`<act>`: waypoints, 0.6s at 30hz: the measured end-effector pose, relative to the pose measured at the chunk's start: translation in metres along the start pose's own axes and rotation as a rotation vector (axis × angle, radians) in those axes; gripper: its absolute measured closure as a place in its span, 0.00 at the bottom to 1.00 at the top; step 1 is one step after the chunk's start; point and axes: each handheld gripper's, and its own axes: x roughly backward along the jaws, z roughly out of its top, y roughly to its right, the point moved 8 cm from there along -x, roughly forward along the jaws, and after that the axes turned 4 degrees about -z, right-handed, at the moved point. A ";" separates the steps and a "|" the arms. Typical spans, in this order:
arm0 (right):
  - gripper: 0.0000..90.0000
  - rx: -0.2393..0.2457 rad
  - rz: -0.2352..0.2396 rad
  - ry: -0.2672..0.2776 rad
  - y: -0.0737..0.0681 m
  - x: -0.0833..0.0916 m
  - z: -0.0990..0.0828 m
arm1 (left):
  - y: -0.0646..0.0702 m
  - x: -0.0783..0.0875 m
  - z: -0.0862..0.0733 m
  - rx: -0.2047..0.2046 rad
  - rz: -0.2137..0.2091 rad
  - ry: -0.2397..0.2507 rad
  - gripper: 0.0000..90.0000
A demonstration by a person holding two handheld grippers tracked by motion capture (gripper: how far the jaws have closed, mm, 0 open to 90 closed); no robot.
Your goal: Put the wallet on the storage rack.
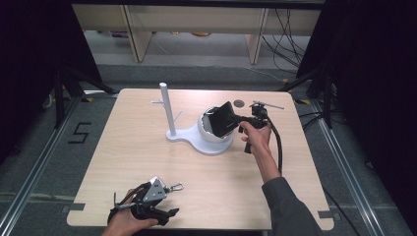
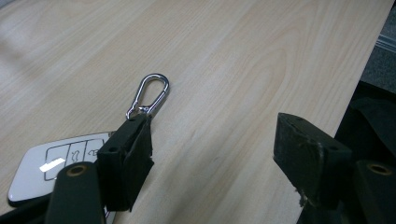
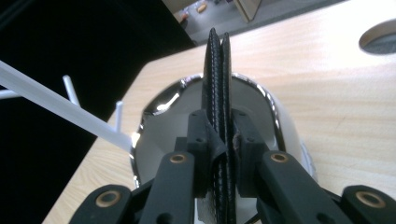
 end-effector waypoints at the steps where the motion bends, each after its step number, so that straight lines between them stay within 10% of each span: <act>1: 0.89 0.008 0.000 -0.002 0.000 -0.004 -0.002 | 0.001 0.000 0.000 0.025 -0.002 0.009 0.31; 6: 0.88 -0.006 0.017 -0.001 0.000 -0.011 -0.004 | 0.002 0.001 0.001 0.007 -0.010 0.013 0.31; 18: 0.44 0.052 -0.041 -0.002 0.003 0.013 -0.003 | 0.001 -0.002 -0.003 0.023 -0.001 -0.003 0.31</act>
